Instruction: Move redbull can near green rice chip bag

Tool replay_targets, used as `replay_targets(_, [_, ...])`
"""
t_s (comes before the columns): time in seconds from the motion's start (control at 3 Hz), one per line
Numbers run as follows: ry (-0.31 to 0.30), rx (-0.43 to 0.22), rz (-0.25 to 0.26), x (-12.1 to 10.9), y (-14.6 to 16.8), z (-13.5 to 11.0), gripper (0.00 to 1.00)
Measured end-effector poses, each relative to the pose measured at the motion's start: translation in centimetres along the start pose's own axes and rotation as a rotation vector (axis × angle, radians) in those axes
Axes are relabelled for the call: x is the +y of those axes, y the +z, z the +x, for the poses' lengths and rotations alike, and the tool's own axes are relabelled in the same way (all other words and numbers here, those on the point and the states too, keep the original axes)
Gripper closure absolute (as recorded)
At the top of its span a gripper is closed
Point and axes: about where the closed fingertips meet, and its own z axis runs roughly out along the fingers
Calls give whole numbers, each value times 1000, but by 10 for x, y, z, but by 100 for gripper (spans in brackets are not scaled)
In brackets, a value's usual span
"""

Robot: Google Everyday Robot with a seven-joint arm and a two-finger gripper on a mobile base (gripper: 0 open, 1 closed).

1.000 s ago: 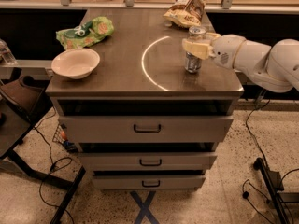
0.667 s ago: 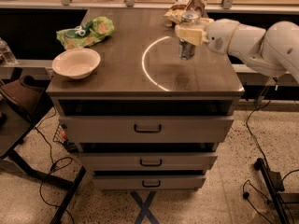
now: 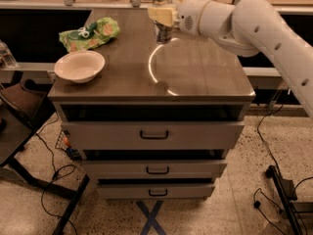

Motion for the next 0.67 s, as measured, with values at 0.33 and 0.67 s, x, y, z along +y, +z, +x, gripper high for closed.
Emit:
replay_targets(0.33, [16,18,37,8,52,19,100])
replay_targets(0.67, [40,-12,29,18,110,32,100])
